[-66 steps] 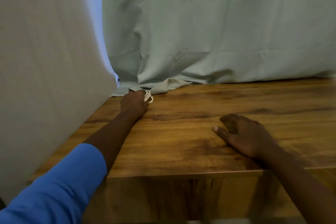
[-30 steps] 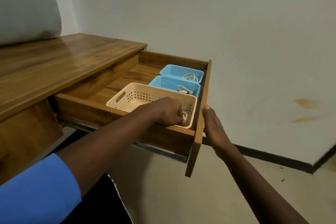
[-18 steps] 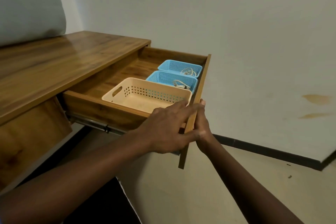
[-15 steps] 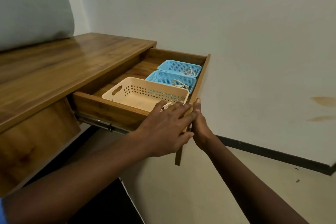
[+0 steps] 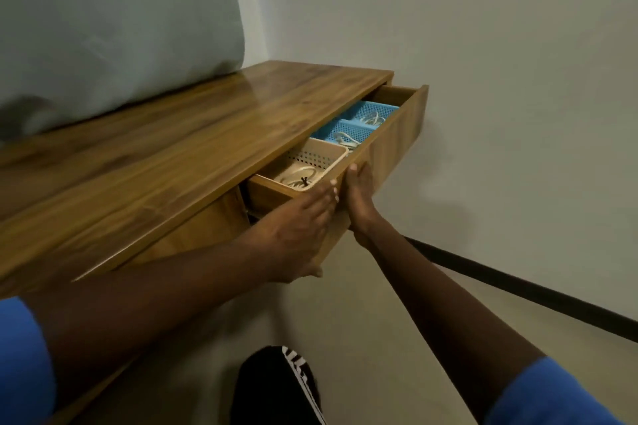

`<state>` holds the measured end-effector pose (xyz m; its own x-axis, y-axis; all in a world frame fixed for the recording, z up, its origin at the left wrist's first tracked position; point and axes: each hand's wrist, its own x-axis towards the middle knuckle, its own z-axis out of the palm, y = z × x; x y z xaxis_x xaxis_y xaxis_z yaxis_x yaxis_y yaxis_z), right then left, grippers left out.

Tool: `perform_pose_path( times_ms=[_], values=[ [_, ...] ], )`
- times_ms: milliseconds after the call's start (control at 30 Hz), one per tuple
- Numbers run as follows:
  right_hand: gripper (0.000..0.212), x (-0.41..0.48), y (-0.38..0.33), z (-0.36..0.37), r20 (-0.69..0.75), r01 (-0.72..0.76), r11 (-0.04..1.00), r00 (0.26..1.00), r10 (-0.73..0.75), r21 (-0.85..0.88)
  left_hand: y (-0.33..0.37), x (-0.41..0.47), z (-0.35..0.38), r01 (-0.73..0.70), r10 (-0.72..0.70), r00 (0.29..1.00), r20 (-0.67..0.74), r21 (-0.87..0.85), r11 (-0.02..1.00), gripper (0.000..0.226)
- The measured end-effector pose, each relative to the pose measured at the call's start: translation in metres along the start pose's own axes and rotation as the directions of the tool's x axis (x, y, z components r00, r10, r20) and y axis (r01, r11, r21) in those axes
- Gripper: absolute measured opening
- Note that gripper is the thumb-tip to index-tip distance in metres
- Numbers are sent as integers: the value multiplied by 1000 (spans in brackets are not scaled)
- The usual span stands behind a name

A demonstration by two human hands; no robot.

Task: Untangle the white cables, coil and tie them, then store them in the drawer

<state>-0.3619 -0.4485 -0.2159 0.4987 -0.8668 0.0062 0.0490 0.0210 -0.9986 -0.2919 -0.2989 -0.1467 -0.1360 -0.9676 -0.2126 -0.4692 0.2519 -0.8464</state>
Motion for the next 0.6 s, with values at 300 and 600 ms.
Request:
perform_pose_path(
  times_ms=[300, 600],
  values=[
    [80, 57, -20, 94, 100, -66, 993, 993, 56, 100, -46, -3, 89, 125, -133, 952, 276, 46, 991, 113],
    [82, 20, -54, 108, -123, 268, 957, 952, -281, -110, -67, -66, 56, 409, -423, 901, 92, -500, 763, 84]
  ],
)
